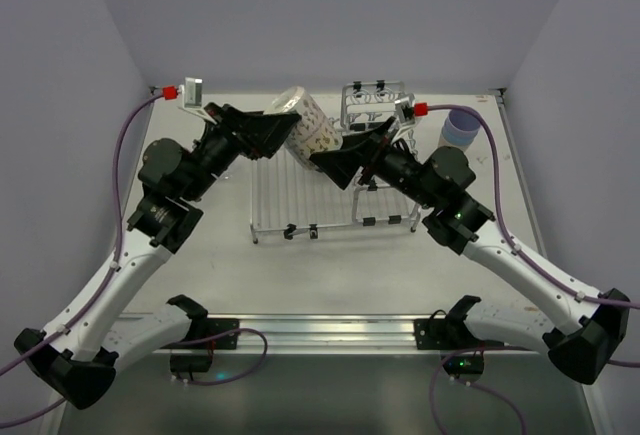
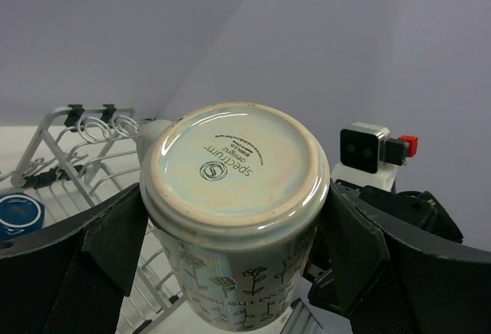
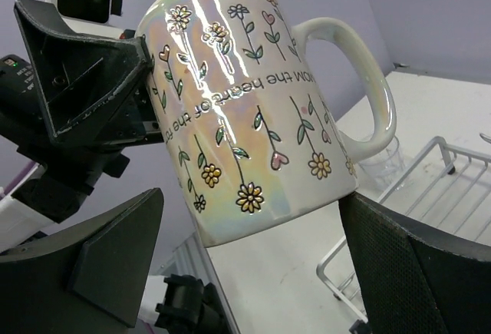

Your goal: Unload the cups from the dish rack

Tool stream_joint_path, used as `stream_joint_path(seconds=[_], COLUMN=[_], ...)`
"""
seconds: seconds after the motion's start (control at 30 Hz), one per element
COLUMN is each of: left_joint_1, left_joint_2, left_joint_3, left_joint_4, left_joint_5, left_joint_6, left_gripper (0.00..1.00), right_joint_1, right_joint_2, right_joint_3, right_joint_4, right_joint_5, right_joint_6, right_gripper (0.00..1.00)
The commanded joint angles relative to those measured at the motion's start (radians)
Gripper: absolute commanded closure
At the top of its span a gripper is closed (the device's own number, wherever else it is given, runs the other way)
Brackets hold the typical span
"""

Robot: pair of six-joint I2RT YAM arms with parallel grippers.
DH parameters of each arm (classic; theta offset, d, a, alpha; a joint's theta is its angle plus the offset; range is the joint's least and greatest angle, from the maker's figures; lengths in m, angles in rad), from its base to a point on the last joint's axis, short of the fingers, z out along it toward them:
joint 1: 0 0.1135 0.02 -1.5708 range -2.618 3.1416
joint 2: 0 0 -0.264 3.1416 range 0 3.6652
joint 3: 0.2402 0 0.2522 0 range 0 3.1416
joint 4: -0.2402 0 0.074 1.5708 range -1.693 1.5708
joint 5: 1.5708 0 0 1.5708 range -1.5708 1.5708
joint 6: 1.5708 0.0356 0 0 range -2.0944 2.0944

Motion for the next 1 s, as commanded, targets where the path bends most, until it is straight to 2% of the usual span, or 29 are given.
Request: stream_joint_path(seconds=[0.0, 0.17, 0.27, 0.43, 0.57, 0.67, 0.7, 0.73, 0.77, 0.8, 0.83, 0.87, 0.93, 0.97], left_joint_1=[0.002, 0.001, -0.002, -0.004, -0.005, -0.007, -0.007, -0.007, -0.007, -0.007, -0.007, -0.007, -0.007, -0.007], left_joint_2=[-0.052, -0.063, -0.046, -0.029, -0.029, -0.038, -0.049, -0.055, -0.061, -0.078, -0.084, -0.092, -0.107, -0.11], left_joint_3=[0.043, -0.036, -0.071, -0.105, -0.144, -0.177, -0.187, -0.199, -0.204, -0.207, -0.208, -0.205, -0.199, -0.196], left_joint_4=[0.238, 0.335, 0.373, 0.409, 0.436, 0.435, 0.429, 0.409, 0.395, 0.38, 0.363, 0.316, 0.26, 0.242], left_joint_5=[0.058, 0.059, 0.061, 0.054, 0.053, 0.047, 0.044, 0.044, 0.038, 0.033, 0.027, 0.018, 0.015, 0.015], left_joint_6=[-0.087, -0.156, -0.175, -0.17, -0.179, -0.179, -0.176, -0.163, -0.153, -0.143, -0.12, -0.104, -0.062, -0.048], left_gripper=[1.0, 1.0, 1.0, 1.0, 1.0, 0.94, 0.85, 0.78, 0.61, 0.51, 0.43, 0.3, 0.2, 0.11], right_joint_1=[0.004, 0.006, 0.007, 0.01, 0.01, 0.01, 0.01, 0.009, 0.009, 0.01, 0.01, 0.01, 0.01, 0.009], right_joint_2=[0.016, 0.068, 0.1, 0.122, 0.105, 0.094, 0.091, 0.086, 0.083, 0.077, 0.071, 0.059, 0.044, 0.025], right_joint_3=[0.042, 0.045, 0.043, 0.047, 0.04, 0.028, 0.022, 0.02, 0.016, 0.004, -0.002, -0.009, -0.022, -0.029], right_joint_4=[0.141, 0.267, 0.363, 0.428, 0.442, 0.462, 0.456, 0.449, 0.443, 0.436, 0.434, 0.429, 0.414, 0.411], right_joint_5=[-0.047, -0.145, -0.176, -0.185, -0.159, -0.135, -0.128, -0.125, -0.113, -0.104, -0.098, -0.093, -0.082, -0.075], right_joint_6=[0.029, 0.164, 0.251, 0.268, 0.236, 0.228, 0.225, 0.216, 0.211, 0.207, 0.202, 0.186, 0.152, 0.141], right_gripper=[0.01, 0.02, 0.1, 0.22, 0.22, 0.55, 0.71, 0.81, 0.88, 0.96, 1.0, 1.0, 1.0, 1.0])
